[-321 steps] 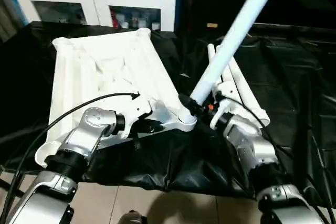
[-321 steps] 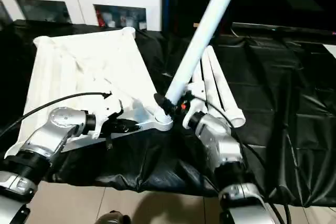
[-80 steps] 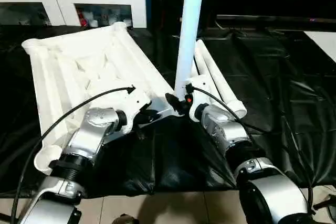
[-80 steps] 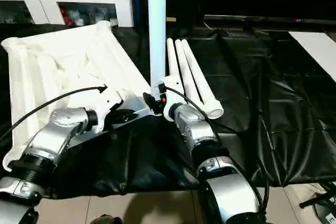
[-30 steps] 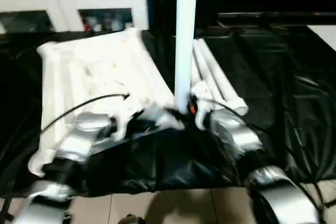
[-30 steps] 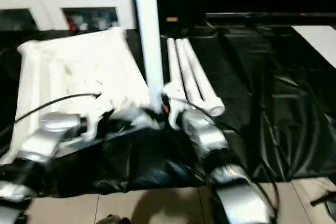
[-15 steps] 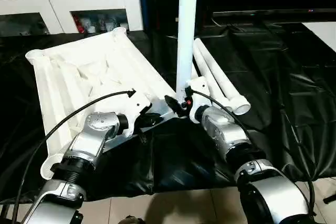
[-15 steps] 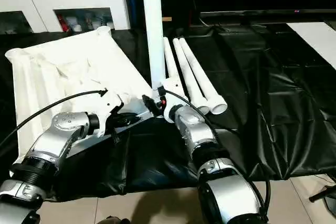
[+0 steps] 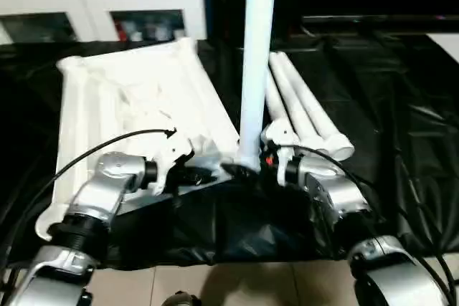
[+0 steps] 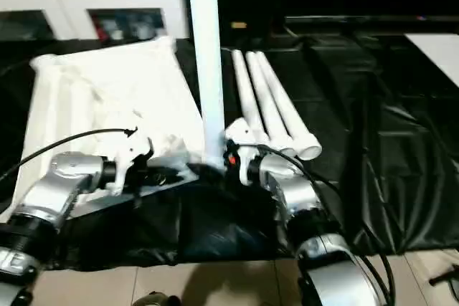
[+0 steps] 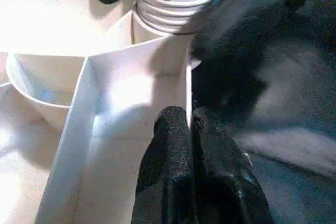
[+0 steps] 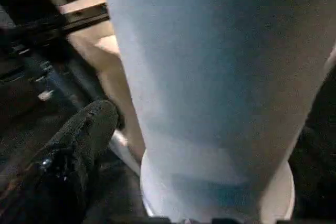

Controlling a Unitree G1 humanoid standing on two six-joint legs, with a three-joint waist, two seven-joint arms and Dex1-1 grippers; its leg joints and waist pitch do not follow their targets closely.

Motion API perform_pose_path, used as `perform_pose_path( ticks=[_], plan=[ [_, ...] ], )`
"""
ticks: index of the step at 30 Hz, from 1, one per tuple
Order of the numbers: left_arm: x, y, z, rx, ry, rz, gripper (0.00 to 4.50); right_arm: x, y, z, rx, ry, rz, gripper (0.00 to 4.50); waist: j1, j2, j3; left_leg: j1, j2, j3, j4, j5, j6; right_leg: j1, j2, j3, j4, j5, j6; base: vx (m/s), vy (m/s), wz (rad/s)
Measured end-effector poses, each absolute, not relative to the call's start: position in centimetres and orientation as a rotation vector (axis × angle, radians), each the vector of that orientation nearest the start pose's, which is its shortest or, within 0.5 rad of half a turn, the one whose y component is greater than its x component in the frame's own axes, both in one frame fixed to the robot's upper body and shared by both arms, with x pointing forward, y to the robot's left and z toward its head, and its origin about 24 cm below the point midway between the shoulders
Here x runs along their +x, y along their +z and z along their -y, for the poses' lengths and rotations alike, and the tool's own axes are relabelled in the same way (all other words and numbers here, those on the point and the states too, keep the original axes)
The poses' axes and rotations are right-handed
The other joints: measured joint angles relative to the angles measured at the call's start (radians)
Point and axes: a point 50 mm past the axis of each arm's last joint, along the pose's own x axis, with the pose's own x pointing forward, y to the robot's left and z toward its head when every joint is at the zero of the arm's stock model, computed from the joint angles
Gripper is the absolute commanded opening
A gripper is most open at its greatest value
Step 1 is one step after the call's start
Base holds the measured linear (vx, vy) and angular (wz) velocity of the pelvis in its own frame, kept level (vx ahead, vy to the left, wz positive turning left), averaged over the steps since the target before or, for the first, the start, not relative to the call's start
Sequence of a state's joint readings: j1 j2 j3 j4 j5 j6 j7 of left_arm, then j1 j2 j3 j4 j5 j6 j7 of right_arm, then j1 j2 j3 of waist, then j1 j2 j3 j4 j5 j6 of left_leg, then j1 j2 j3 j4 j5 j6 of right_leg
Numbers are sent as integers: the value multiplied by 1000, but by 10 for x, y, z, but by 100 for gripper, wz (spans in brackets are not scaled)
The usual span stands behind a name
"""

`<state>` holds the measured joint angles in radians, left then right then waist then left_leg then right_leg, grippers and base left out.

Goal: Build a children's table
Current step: Rotate leg to tighten

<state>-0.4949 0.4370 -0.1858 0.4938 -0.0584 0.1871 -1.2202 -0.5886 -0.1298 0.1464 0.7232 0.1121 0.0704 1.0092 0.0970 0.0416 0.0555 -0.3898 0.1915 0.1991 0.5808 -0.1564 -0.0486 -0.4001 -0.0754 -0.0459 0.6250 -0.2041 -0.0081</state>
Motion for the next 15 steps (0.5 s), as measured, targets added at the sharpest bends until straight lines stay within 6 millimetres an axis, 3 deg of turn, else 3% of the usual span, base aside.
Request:
perform_pose_path(
  ticks=[7,12,15],
  plan=[
    [303,52,-168,269,-1269,-471,0,319,41,92,-7,1220,-325,368,11,-4,1,0,0,0,0,0,0,0,0,0,0,0,0,0,0,0],
    [303,53,-170,278,-1278,-469,0,320,41,92,-3,1227,-342,322,17,-27,1,0,1,0,0,0,0,-1,0,0,1,0,0,0,0,0],
    [301,53,-171,290,-1277,-467,0,320,40,90,3,1229,-345,293,16,-35,0,0,0,1,0,0,0,-1,0,0,1,0,0,0,0,0]
  ],
)
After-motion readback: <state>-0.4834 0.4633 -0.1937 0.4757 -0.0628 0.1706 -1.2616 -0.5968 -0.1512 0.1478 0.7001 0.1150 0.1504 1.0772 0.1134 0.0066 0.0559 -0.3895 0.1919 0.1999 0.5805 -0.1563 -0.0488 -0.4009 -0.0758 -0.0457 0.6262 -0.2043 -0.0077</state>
